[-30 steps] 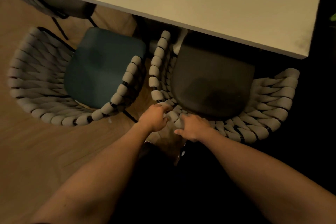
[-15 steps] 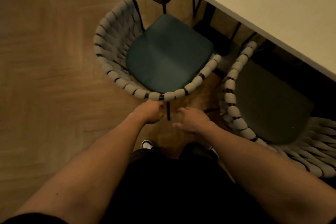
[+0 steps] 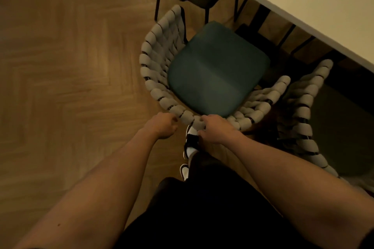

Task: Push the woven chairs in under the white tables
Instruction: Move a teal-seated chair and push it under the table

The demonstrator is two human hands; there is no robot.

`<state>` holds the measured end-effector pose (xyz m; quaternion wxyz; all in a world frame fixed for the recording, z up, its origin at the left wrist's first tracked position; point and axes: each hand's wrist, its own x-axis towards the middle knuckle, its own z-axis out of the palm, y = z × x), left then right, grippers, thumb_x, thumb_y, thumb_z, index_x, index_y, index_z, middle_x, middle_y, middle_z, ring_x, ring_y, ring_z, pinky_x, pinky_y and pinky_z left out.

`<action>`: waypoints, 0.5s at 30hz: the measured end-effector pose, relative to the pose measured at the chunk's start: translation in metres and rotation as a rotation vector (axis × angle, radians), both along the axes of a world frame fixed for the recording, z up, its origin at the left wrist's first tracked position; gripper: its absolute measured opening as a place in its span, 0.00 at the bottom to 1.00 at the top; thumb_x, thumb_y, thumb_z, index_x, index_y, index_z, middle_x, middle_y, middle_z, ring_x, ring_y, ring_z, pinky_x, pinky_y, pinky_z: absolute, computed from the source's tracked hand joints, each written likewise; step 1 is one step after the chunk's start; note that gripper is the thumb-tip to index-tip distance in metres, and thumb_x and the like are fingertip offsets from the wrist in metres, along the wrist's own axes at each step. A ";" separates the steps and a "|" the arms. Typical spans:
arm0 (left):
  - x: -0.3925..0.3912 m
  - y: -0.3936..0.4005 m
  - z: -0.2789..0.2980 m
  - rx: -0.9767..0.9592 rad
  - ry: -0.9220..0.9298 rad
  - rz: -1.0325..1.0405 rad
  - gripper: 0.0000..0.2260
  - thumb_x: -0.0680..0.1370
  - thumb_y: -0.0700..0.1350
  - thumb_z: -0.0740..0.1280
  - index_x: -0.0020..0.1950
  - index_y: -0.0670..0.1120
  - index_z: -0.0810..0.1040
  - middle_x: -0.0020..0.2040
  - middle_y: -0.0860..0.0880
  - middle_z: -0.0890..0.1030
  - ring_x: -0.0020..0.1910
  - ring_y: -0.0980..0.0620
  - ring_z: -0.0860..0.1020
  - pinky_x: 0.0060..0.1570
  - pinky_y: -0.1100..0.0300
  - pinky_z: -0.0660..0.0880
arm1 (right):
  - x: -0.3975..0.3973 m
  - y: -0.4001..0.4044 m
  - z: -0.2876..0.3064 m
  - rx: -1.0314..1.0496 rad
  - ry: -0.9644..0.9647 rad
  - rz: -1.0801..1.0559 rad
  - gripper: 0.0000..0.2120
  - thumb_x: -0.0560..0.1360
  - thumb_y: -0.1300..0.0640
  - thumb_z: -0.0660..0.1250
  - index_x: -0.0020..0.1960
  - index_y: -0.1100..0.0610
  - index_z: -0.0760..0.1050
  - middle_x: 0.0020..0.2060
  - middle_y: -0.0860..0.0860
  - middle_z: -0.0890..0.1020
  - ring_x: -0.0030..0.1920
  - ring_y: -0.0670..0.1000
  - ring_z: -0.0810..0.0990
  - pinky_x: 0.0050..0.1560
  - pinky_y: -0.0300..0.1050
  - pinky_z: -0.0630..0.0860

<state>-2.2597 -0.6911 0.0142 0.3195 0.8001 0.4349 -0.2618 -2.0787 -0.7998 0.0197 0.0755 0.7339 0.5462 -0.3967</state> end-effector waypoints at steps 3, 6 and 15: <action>-0.001 0.037 -0.009 -0.018 -0.058 0.108 0.14 0.82 0.49 0.64 0.65 0.47 0.78 0.58 0.44 0.82 0.54 0.46 0.78 0.51 0.53 0.76 | 0.004 0.028 -0.021 -0.046 0.046 -0.027 0.19 0.77 0.46 0.64 0.62 0.55 0.72 0.59 0.56 0.78 0.59 0.59 0.77 0.51 0.52 0.75; 0.002 0.071 -0.017 -0.030 -0.123 0.359 0.12 0.81 0.49 0.66 0.61 0.45 0.79 0.55 0.45 0.81 0.52 0.46 0.79 0.49 0.54 0.76 | 0.005 0.049 -0.036 -0.110 0.075 -0.037 0.25 0.75 0.41 0.66 0.65 0.56 0.71 0.60 0.56 0.77 0.60 0.59 0.77 0.55 0.54 0.77; 0.008 0.164 -0.041 -0.111 -0.196 1.071 0.24 0.75 0.43 0.70 0.66 0.46 0.64 0.59 0.43 0.75 0.55 0.43 0.77 0.57 0.42 0.79 | -0.017 0.063 -0.064 -0.233 0.115 -0.204 0.33 0.72 0.34 0.68 0.68 0.55 0.71 0.64 0.57 0.76 0.62 0.59 0.76 0.59 0.51 0.76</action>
